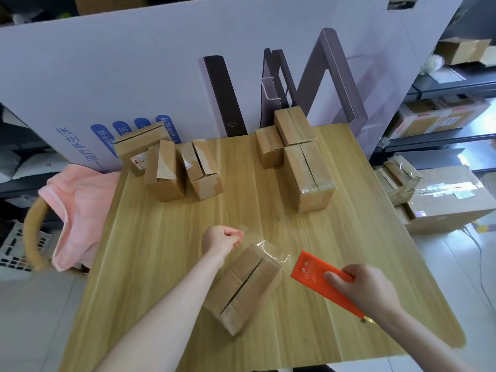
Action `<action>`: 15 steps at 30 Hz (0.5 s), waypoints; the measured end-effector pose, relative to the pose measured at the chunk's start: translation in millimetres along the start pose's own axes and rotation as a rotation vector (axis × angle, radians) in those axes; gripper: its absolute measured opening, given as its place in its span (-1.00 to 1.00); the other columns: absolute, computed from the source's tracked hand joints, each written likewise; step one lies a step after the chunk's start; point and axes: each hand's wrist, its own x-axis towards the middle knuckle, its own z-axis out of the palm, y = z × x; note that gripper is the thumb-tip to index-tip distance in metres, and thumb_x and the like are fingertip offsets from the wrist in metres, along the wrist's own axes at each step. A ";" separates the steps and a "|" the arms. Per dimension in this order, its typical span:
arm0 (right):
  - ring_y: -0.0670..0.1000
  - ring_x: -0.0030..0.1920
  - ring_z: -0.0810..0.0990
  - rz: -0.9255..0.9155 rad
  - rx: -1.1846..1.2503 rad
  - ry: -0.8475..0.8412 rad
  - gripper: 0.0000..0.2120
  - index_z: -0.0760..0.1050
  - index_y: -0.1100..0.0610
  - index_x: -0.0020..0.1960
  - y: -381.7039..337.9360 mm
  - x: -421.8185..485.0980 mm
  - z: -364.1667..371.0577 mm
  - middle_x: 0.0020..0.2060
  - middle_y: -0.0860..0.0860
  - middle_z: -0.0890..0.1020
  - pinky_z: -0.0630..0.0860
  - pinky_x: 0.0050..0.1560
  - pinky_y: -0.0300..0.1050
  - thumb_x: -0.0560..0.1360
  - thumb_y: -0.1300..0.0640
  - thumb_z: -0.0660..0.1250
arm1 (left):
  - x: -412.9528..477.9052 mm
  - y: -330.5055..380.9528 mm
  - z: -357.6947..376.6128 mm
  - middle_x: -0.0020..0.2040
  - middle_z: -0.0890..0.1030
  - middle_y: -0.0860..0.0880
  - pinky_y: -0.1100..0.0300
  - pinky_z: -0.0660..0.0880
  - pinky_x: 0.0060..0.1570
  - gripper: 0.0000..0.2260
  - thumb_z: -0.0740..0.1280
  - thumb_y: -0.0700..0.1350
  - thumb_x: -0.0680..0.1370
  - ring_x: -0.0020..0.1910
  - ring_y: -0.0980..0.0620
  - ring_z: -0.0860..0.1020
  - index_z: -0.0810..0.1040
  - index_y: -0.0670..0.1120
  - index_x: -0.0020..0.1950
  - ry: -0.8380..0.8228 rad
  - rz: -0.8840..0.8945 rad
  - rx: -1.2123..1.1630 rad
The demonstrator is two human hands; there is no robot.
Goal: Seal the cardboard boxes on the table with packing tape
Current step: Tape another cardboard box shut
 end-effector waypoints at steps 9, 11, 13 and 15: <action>-0.12 -0.48 0.56 0.079 -0.062 -0.060 -0.60 0.52 0.03 -0.32 -7.7 14.3 36.9 -0.44 -0.11 0.56 0.29 -0.63 -0.30 0.42 -0.29 0.26 | 13.3 -36.0 30.6 -0.31 0.61 0.15 0.24 0.48 -0.16 -0.85 0.48 -0.03 0.45 -0.28 0.18 0.55 0.61 0.05 -0.31 0.001 -0.104 0.028; -0.10 -0.44 0.56 0.082 -0.073 -0.052 -0.59 0.53 0.05 -0.30 -14.4 17.6 43.8 -0.44 -0.09 0.56 0.33 -0.54 -0.27 0.43 -0.28 0.26 | 12.2 -41.7 38.6 -0.35 0.54 0.22 0.26 0.42 -0.20 -0.88 0.44 0.00 0.48 -0.29 0.18 0.50 0.63 0.04 -0.25 0.036 -0.077 0.045; -0.09 -0.40 0.56 0.076 -0.089 -0.031 -0.58 0.55 0.07 -0.28 -21.1 20.5 47.8 -0.43 -0.09 0.56 0.35 -0.47 -0.26 0.43 -0.28 0.25 | 9.7 -43.5 41.9 -0.30 0.59 0.13 0.22 0.50 -0.14 -0.84 0.36 0.03 0.55 -0.23 0.05 0.53 0.67 0.01 -0.14 0.042 -0.034 0.114; -0.09 -0.39 0.56 0.072 -0.102 -0.014 -0.58 0.55 0.08 -0.27 -23.8 24.0 47.4 -0.42 -0.09 0.56 0.36 -0.45 -0.25 0.42 -0.28 0.25 | 8.8 -43.1 43.2 0.11 0.63 -0.04 0.14 0.49 0.10 -0.70 0.23 0.07 0.61 0.07 -0.07 0.57 0.57 -0.02 0.24 0.012 -0.038 0.236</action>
